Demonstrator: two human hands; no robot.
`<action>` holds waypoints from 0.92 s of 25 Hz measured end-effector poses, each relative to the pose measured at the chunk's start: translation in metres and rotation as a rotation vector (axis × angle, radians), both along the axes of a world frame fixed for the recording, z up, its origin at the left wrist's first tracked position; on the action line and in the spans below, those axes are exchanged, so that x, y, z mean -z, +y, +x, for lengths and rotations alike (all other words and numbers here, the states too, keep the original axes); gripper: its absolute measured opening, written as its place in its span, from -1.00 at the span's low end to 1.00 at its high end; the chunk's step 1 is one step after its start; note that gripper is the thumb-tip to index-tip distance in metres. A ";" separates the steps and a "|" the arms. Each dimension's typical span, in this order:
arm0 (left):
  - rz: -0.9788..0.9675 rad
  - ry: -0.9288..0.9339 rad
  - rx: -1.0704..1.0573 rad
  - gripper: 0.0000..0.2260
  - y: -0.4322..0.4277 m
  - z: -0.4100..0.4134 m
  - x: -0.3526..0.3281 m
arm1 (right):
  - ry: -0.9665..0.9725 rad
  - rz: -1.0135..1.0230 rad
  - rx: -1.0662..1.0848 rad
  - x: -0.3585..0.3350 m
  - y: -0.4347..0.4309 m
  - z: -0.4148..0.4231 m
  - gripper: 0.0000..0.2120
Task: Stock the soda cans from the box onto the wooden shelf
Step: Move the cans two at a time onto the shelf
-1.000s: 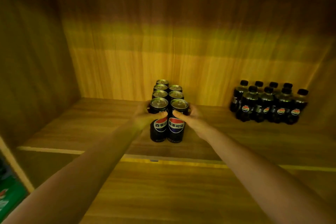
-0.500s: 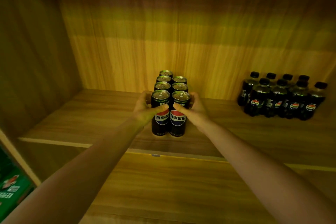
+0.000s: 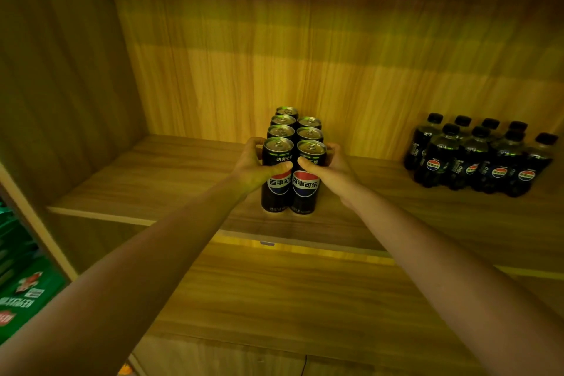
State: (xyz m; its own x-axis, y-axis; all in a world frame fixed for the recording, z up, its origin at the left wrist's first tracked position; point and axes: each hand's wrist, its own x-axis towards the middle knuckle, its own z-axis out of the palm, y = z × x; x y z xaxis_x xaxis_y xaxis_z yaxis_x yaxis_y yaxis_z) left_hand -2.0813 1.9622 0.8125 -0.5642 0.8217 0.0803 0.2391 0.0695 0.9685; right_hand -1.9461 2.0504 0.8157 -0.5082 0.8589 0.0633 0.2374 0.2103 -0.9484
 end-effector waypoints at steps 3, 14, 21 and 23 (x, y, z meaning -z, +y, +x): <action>-0.048 0.100 -0.007 -0.28 -0.013 -0.004 -0.007 | -0.021 0.172 0.063 -0.014 -0.007 0.007 -0.33; -0.482 1.112 -0.162 -0.21 -0.169 -0.035 -0.033 | -0.546 0.947 -0.224 -0.053 -0.137 -0.030 -0.48; -0.492 1.093 -0.094 -0.21 -0.313 -0.107 -0.004 | -0.683 0.773 -0.256 -0.012 -0.271 -0.091 -0.31; -0.463 1.099 -0.060 -0.21 -0.350 -0.130 0.009 | -0.718 0.750 -0.240 0.007 -0.311 -0.108 -0.26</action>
